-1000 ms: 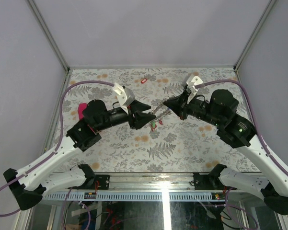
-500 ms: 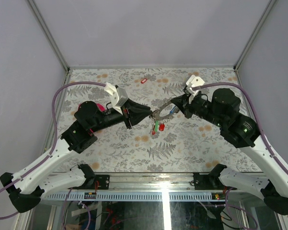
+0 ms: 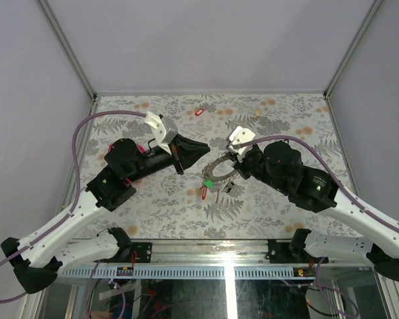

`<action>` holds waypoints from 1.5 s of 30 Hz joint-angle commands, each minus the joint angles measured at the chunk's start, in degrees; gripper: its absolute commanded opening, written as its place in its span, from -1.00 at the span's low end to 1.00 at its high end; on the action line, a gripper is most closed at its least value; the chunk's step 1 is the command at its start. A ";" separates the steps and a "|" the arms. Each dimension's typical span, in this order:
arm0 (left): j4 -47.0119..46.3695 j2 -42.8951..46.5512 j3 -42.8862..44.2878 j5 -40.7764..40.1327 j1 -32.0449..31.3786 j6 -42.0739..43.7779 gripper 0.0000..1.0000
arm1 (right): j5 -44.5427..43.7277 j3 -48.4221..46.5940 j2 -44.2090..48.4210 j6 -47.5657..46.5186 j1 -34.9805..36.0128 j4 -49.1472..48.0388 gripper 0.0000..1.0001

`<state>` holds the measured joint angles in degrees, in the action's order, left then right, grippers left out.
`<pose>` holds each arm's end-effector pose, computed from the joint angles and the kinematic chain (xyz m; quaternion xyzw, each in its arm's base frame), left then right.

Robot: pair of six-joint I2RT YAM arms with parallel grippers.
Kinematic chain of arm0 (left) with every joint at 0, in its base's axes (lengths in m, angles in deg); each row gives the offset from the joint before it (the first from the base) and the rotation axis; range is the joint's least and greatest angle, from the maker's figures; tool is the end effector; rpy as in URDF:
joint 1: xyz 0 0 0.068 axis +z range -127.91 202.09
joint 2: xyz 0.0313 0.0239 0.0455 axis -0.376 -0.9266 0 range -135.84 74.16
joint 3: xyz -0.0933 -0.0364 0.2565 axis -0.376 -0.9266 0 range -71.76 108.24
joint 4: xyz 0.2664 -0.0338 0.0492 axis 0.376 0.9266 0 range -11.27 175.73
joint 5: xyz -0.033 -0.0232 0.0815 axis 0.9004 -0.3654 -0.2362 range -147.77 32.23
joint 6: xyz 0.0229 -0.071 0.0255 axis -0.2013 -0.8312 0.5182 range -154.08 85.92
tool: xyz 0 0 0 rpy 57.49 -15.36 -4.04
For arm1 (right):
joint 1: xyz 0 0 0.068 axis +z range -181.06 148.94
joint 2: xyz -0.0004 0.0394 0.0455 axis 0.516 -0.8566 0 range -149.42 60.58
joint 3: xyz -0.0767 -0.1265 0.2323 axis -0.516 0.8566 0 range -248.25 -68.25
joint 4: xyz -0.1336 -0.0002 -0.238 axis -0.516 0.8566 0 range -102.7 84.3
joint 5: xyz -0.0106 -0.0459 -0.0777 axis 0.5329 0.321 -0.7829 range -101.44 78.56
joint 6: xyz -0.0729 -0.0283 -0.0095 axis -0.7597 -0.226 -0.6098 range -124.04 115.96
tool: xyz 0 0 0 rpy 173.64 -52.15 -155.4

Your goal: Put the keys on the keyring

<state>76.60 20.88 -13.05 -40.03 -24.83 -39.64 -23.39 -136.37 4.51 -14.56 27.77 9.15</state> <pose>0.1546 -0.1954 0.4295 0.3383 0.5682 -0.4198 0.6217 0.1404 0.2052 0.4233 -0.3777 0.6637 0.1896 0.6171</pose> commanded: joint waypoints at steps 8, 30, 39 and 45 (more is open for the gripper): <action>-0.88 -0.47 3.42 4.52 -0.08 3.30 -0.77 | 12.84 1.20 5.53 -6.52 0.38 -8.03 -1.00; 4.93 -3.37 7.74 17.20 -0.11 8.23 -0.84 | 19.48 3.42 10.53 -12.30 0.44 -14.04 -1.00; 7.12 -4.58 8.73 25.12 -0.13 9.41 -0.84 | 20.10 3.64 10.38 -12.18 0.39 -15.19 -1.00; 8.64 -6.14 9.65 28.55 -0.11 9.89 -0.85 | 20.51 3.94 10.52 -11.99 0.38 -15.75 -1.00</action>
<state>84.27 15.53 -5.22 -15.53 -24.83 -31.01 -4.22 -131.75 13.68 -26.17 27.92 0.64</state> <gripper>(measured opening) 0.078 0.033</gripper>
